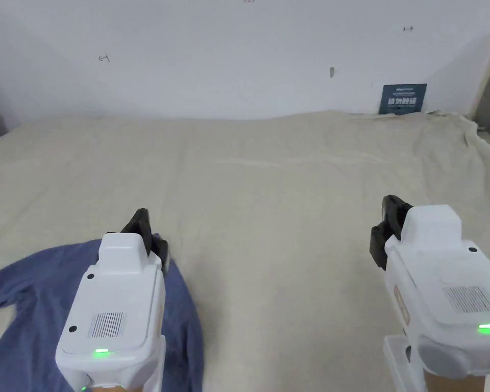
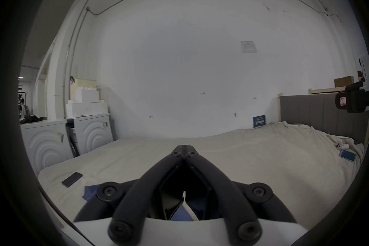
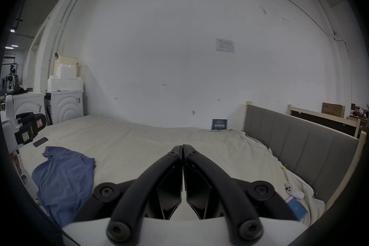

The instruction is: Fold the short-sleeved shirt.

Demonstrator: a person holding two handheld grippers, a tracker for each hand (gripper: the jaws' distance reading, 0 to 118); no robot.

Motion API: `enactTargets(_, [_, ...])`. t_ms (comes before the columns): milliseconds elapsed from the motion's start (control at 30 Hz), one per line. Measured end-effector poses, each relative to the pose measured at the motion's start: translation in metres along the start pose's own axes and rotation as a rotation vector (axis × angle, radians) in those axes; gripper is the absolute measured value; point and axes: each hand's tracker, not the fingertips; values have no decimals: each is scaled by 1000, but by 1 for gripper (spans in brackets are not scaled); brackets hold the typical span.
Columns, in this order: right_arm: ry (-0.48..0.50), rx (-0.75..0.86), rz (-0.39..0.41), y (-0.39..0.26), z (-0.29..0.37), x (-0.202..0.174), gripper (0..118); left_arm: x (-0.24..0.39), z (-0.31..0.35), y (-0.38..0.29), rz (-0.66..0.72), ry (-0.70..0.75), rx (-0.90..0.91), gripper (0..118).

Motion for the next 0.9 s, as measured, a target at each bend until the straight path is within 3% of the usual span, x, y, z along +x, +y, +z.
enactTargets(567, [371,49,16,20,-32,-159,0,-167,63,1,-52,406,-26,0])
enactTargets(900, [497,45,24,19,-25,-212,0,-213,109,-2,-76,531,-54,0])
